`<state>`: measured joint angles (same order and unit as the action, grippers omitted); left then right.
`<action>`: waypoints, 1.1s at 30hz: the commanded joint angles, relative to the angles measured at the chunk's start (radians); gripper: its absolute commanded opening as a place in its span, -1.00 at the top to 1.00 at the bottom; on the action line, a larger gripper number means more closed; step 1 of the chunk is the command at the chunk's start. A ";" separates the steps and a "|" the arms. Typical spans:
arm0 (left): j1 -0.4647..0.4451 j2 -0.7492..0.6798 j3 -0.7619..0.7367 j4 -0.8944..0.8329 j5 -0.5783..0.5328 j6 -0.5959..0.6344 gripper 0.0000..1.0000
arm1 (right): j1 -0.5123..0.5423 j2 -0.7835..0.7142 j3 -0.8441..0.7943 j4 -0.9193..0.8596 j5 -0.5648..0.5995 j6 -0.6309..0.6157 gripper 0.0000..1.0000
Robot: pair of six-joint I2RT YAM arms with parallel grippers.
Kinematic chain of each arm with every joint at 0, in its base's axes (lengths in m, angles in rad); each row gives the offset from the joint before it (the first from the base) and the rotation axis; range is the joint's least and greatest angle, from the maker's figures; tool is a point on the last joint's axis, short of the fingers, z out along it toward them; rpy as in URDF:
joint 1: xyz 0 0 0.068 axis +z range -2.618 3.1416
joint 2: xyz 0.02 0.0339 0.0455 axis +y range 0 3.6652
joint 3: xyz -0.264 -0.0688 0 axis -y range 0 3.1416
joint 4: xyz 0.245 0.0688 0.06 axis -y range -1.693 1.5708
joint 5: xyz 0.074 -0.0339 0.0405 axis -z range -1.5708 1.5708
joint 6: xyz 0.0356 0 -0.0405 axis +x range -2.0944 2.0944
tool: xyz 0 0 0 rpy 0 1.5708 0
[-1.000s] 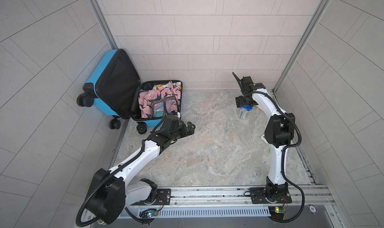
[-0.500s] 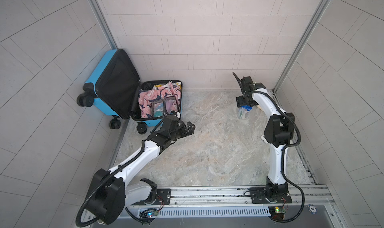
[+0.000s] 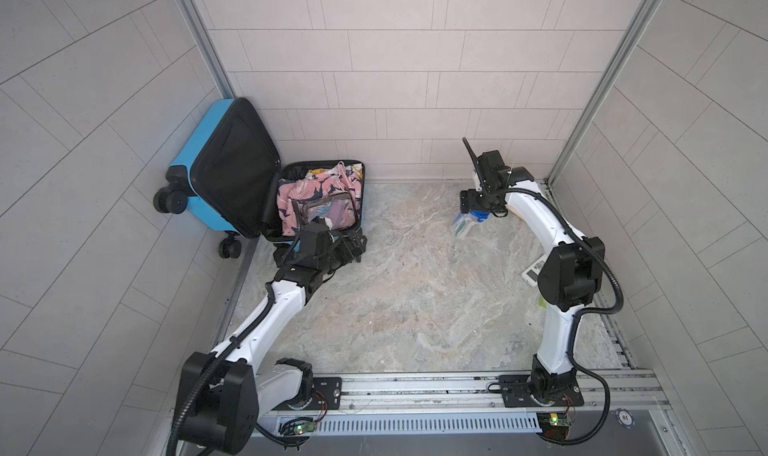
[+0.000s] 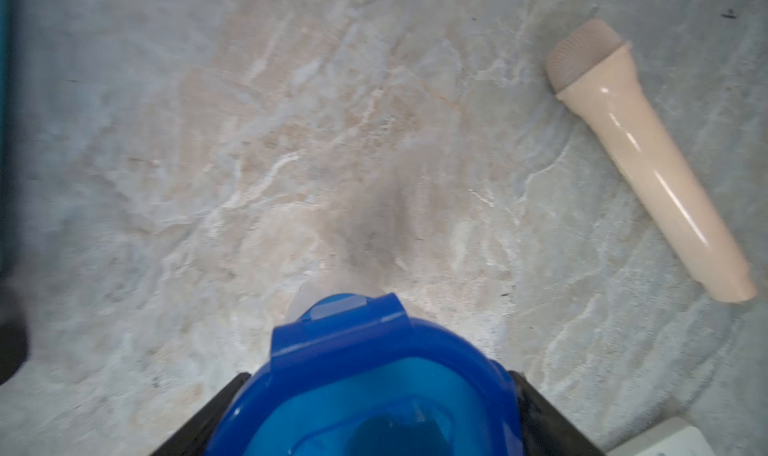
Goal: Pack the luggage
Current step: 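Carry the box with the right gripper over the suitcase while the left gripper approaches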
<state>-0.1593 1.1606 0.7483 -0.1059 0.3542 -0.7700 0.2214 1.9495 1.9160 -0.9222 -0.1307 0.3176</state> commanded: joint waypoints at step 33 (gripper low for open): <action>0.526 0.159 0.257 -0.048 0.184 0.001 -0.90 | 0.478 0.610 0.709 0.857 -0.209 0.789 -0.40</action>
<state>0.3523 1.3045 0.9665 -0.1486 0.5190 -0.7853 0.6834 2.5416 2.5309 -0.2214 -0.3660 1.0470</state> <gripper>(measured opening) 0.951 0.902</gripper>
